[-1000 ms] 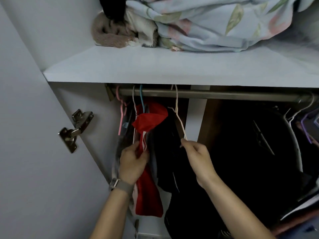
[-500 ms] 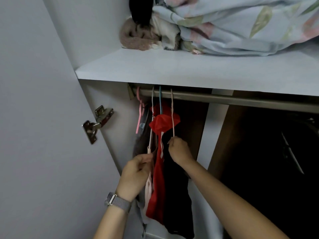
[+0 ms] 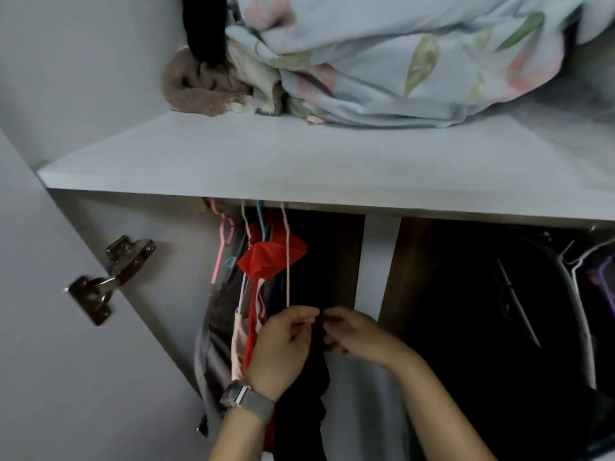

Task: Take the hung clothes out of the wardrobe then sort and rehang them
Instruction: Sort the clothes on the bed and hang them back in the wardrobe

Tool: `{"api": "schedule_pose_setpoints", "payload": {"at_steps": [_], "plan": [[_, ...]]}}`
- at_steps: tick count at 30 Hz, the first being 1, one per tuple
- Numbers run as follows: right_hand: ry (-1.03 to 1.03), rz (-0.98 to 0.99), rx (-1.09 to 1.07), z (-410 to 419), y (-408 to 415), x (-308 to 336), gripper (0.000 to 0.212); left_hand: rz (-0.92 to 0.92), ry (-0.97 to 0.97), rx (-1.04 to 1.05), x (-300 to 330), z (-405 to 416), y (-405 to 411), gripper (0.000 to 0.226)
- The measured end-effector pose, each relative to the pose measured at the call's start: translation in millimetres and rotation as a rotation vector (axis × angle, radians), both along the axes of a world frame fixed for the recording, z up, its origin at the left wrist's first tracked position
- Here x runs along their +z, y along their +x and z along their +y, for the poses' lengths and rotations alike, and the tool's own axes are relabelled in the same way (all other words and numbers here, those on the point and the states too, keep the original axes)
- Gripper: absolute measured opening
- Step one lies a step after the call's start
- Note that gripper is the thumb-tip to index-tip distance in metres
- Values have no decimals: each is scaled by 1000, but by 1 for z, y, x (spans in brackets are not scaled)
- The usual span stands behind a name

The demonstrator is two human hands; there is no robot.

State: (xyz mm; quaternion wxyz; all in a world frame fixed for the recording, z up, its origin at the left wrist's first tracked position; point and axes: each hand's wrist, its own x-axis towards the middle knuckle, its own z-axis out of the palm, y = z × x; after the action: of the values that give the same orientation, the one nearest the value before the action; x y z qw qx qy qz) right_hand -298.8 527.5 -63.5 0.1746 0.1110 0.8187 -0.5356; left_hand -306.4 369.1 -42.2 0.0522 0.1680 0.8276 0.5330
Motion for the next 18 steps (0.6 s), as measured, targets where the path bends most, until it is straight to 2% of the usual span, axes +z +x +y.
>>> {"api": "schedule_pose_setpoints", "payload": {"at_steps": [4, 8, 13, 18], "plan": [[53, -17, -87, 52, 36, 3, 29, -8, -10, -153, 2, 47, -1, 33], [147, 10, -312, 98, 80, -2, 20, 29, -92, -280, -9, 92, 4, 26], [259, -16, -571, 133, 159, -5, 24, 55, -219, -472, -24, 139, 19, 31], [399, -89, -842, 127, 258, -6, 27, 103, -256, -702, -23, 171, 52, 28]]}}
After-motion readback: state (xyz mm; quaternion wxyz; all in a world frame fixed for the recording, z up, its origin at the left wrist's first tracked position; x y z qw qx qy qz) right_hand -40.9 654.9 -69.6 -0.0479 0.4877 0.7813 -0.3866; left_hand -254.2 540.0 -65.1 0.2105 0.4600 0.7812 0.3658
